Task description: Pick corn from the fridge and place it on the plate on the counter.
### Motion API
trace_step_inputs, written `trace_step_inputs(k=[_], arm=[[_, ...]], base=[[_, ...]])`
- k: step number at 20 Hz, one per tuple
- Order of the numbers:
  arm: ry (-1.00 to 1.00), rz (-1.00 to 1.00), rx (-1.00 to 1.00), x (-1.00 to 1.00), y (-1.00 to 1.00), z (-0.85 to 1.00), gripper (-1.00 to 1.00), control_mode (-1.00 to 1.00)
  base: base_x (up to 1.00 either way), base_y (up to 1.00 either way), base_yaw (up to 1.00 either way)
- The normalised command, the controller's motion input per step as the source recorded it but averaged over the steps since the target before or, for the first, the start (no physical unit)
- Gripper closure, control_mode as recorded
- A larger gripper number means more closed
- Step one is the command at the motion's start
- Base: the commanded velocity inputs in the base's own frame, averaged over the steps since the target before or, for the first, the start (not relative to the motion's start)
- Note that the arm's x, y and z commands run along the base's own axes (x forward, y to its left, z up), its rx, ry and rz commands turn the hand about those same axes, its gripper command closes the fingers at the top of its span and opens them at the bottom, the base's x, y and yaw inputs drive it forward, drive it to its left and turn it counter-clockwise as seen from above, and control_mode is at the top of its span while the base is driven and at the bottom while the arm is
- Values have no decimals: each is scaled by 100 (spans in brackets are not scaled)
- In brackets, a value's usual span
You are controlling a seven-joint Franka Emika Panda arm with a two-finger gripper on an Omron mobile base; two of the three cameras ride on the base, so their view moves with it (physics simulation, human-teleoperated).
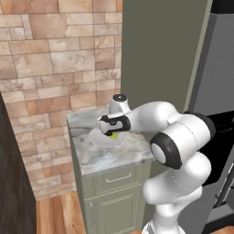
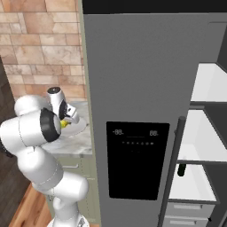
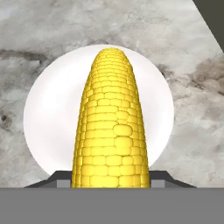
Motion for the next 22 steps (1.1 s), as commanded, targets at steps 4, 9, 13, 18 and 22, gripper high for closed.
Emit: trace_step_inputs(k=[4,9,13,18,22], arm=[[0,0,0,21,0,-25,100,-100],[0,0,0,27,0,-16,-100,-100],[0,0,0,29,0,-4,-100,-100],[0,0,0,9,0,0,-100,-100],[0,-1,0,0,0,0,-100,-100]], base=[[0,0,0],[0,0,0],[0,0,0],[0,0,0],[0,0,0]])
